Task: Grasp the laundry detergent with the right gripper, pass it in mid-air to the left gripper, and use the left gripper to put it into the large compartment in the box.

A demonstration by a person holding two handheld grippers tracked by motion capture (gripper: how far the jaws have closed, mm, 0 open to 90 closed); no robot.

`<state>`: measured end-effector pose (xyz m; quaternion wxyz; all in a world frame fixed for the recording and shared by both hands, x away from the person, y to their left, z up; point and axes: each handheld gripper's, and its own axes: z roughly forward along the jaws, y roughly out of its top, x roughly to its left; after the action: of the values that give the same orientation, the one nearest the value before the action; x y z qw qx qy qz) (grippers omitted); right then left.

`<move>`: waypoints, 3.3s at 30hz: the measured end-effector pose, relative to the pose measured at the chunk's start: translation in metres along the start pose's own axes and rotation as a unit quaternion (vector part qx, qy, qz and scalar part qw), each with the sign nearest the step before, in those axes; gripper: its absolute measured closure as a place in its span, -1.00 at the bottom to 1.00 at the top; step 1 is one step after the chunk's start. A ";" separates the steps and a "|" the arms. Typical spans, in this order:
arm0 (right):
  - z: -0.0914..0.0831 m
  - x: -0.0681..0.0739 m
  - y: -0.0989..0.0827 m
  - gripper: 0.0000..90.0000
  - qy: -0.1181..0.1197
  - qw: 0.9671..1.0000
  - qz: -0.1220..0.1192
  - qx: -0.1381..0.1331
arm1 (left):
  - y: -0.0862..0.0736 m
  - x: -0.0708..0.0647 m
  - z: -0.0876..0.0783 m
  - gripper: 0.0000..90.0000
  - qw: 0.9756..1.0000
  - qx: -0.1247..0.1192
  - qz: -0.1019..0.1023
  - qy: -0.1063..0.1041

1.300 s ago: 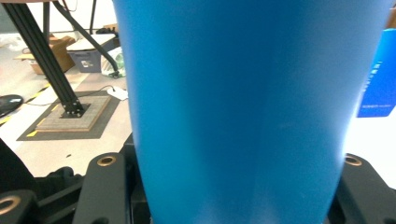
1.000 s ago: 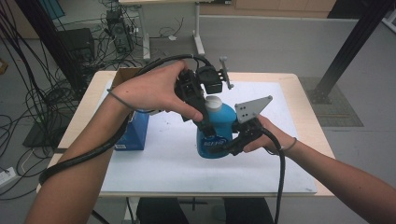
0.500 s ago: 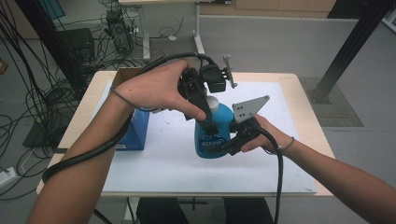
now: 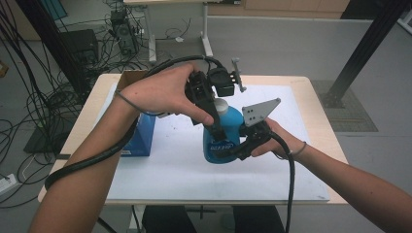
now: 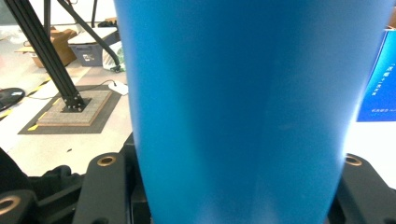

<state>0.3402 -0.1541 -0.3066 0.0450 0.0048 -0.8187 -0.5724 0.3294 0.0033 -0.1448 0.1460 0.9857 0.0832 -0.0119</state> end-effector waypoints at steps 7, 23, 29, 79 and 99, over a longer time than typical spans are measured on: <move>0.000 0.000 0.000 -0.08 0.000 1.000 0.001 0.000 | 0.000 0.000 0.001 -0.78 1.000 0.003 0.001 0.000; -0.002 0.000 0.000 -0.08 0.003 1.000 0.000 -0.004 | 0.000 -0.001 0.001 -0.79 1.000 0.004 0.000 0.002; -0.002 0.000 -0.001 -0.08 0.003 1.000 0.002 -0.005 | 0.001 -0.001 0.002 -0.79 1.000 0.007 -0.002 0.001; 0.000 -0.003 0.001 -0.08 0.007 1.000 -0.001 0.001 | 0.000 -0.002 0.001 -0.79 1.000 0.012 -0.003 -0.001; 0.005 -0.005 0.003 -0.08 0.011 1.000 -0.005 0.003 | 0.009 -0.001 0.001 -0.72 0.999 0.031 0.007 0.010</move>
<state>0.3451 -0.1478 -0.3065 0.0511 0.0157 -0.8201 -0.5697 0.3297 -0.0052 -0.1432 0.1147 0.9904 0.0776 -0.0041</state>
